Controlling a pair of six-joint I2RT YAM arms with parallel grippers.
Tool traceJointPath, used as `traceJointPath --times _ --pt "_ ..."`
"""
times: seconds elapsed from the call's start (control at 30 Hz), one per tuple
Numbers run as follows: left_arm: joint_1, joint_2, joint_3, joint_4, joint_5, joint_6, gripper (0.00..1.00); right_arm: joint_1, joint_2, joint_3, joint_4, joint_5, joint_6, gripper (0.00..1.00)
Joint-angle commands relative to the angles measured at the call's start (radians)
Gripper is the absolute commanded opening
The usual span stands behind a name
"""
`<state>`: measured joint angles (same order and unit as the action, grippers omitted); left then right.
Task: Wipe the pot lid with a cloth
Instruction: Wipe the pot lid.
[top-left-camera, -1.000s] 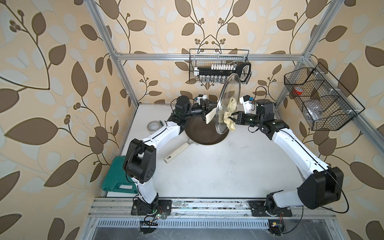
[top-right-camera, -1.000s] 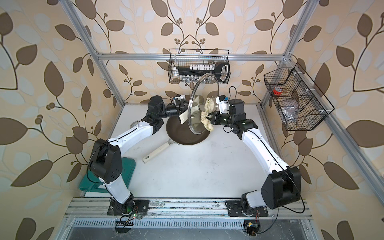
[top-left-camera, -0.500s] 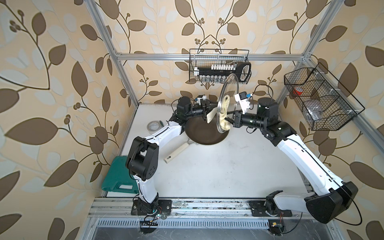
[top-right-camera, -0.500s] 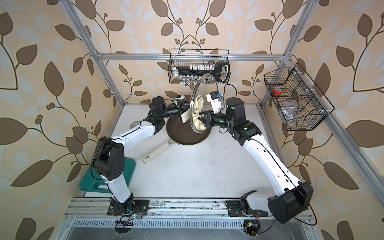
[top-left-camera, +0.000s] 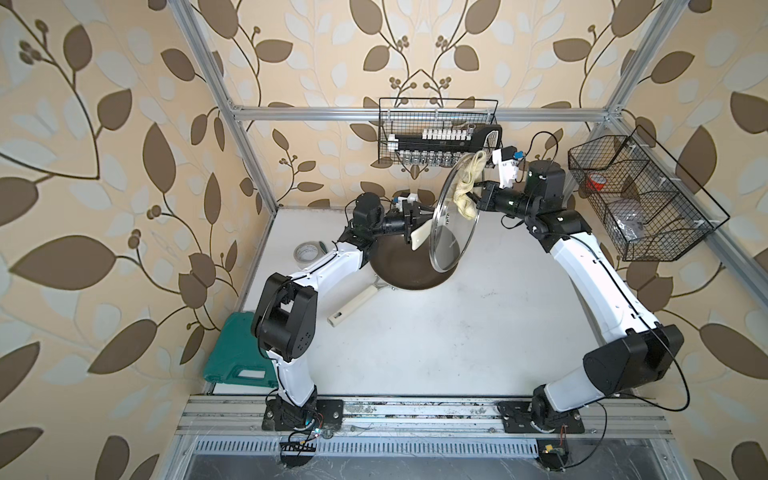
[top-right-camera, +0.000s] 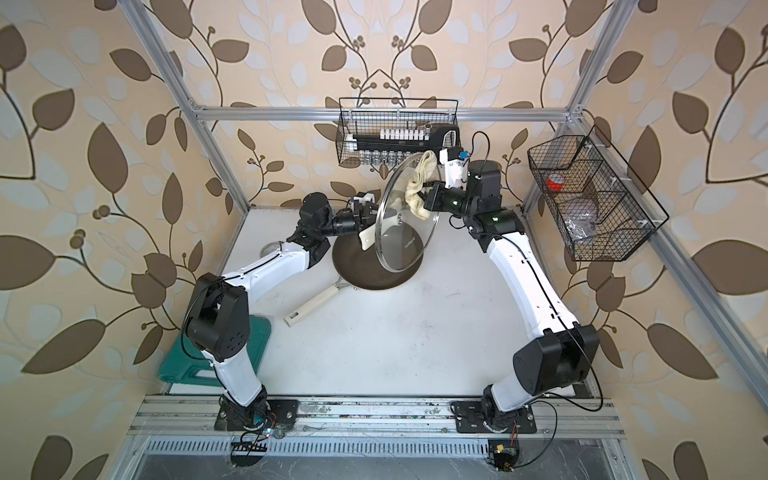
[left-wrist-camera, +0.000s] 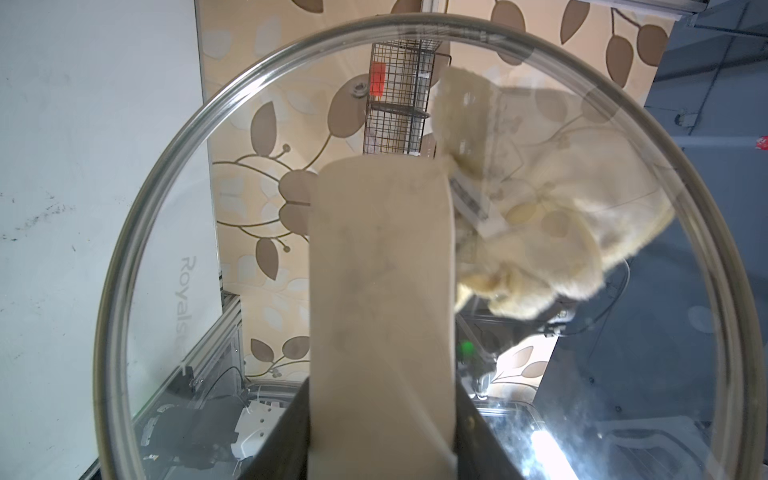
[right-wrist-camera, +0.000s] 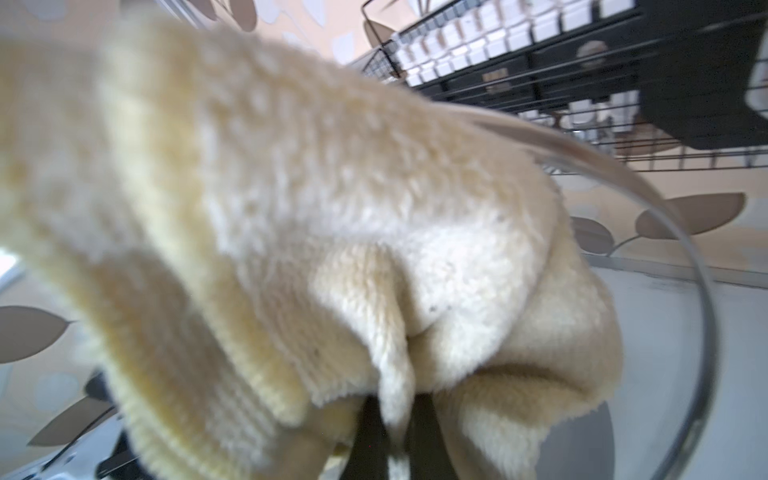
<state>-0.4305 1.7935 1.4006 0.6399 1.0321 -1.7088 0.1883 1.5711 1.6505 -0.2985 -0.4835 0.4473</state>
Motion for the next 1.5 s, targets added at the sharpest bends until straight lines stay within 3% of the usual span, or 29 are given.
traceJointPath --times 0.0,0.37,0.7,1.03,1.27,1.47 --pt "-0.01 -0.079 0.143 0.317 0.089 0.018 0.0 -0.023 0.024 -0.04 0.013 0.045 -0.021 0.0" --pt "-0.01 -0.054 0.205 0.326 0.004 0.012 0.0 -0.035 -0.086 -0.34 0.039 0.004 -0.045 0.0" --pt "-0.01 -0.06 0.169 0.246 -0.124 0.056 0.0 0.094 -0.256 -0.447 -0.01 -0.062 -0.055 0.0" --pt "-0.01 -0.054 0.137 0.194 -0.108 0.099 0.0 0.221 -0.278 -0.283 0.001 -0.093 -0.046 0.0" --pt "-0.01 -0.064 0.126 0.188 -0.018 0.106 0.0 0.213 -0.186 -0.074 -0.016 -0.051 -0.102 0.0" --pt "-0.01 -0.093 0.125 0.156 0.05 0.141 0.0 0.127 -0.091 0.049 0.014 0.013 -0.071 0.0"
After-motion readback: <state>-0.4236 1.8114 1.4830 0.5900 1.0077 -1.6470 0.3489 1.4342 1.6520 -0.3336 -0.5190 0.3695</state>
